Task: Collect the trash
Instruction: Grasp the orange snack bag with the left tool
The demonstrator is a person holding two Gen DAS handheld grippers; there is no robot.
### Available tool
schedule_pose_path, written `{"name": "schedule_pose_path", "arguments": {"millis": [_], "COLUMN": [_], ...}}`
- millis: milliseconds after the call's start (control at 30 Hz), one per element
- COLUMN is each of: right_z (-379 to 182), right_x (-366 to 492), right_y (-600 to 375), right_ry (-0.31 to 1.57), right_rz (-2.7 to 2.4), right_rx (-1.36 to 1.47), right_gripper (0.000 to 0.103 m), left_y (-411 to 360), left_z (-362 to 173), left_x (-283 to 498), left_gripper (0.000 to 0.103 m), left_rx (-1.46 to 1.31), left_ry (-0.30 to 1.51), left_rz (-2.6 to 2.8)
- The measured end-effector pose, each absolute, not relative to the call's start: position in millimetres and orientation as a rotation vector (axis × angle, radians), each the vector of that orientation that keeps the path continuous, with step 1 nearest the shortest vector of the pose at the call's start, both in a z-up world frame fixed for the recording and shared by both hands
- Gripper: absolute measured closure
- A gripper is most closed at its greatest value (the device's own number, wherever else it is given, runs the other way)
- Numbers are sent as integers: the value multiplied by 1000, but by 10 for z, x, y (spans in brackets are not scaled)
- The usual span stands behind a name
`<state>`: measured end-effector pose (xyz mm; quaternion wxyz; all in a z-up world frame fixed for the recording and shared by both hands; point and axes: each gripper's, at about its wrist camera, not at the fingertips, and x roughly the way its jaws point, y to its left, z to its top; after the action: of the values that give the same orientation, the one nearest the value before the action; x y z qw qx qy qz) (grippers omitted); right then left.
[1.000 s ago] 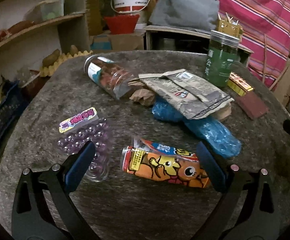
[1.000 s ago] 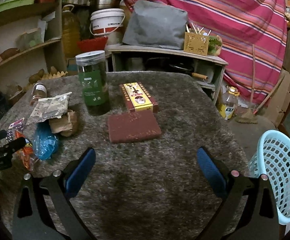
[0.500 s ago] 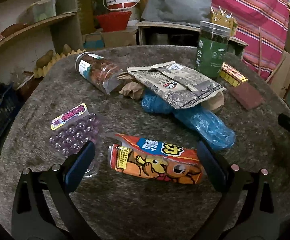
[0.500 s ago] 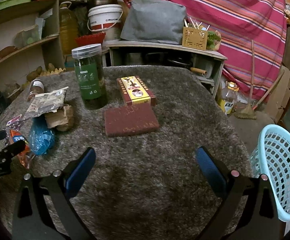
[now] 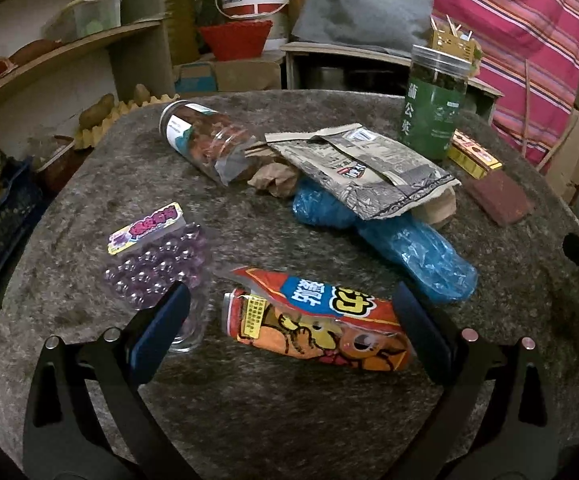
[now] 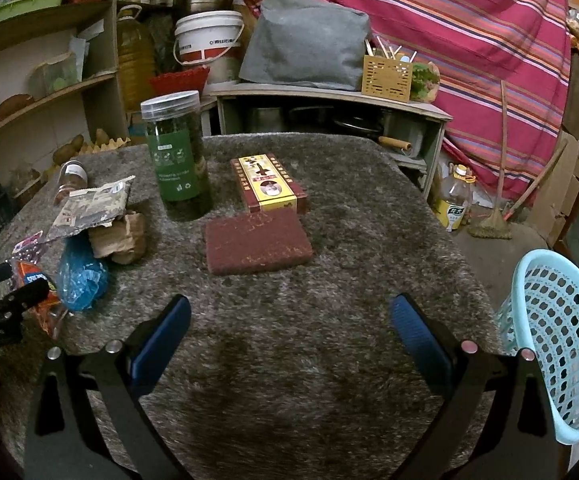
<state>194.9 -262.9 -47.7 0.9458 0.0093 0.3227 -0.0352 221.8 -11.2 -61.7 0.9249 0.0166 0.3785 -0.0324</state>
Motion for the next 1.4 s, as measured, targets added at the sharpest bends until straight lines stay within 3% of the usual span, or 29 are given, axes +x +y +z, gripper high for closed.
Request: {"name": "schedule_pose_path", "arguments": {"millis": [667, 833, 1033, 1100, 1167, 1400], "right_z": [-493, -491, -467, -456, -447, -440], "right_x": [1942, 1932, 1906, 1901, 1896, 1909], "right_y": [-2669, -2689, -2715, -2712, -2713, -2641], "right_ry": [649, 644, 638, 636, 634, 632], "right_rz": [-79, -81, -85, -86, -85, -72], "right_rx": [26, 25, 21, 21, 22, 13], "right_gripper": [4, 4, 4, 4, 4, 4], "left_y": [-74, -94, -140, -114, -95, 12], "left_z": [-742, -766, -731, -704, -676, -639], "left_x": [2393, 2450, 2391, 2362, 2349, 2317], "left_gripper": [5, 18, 26, 38, 43, 53], "left_rx": [-31, -46, -22, -23, -21, -43], "left_ry": [860, 883, 855, 833, 815, 801], "left_rz": [-82, -128, -125, -117, -112, -135]}}
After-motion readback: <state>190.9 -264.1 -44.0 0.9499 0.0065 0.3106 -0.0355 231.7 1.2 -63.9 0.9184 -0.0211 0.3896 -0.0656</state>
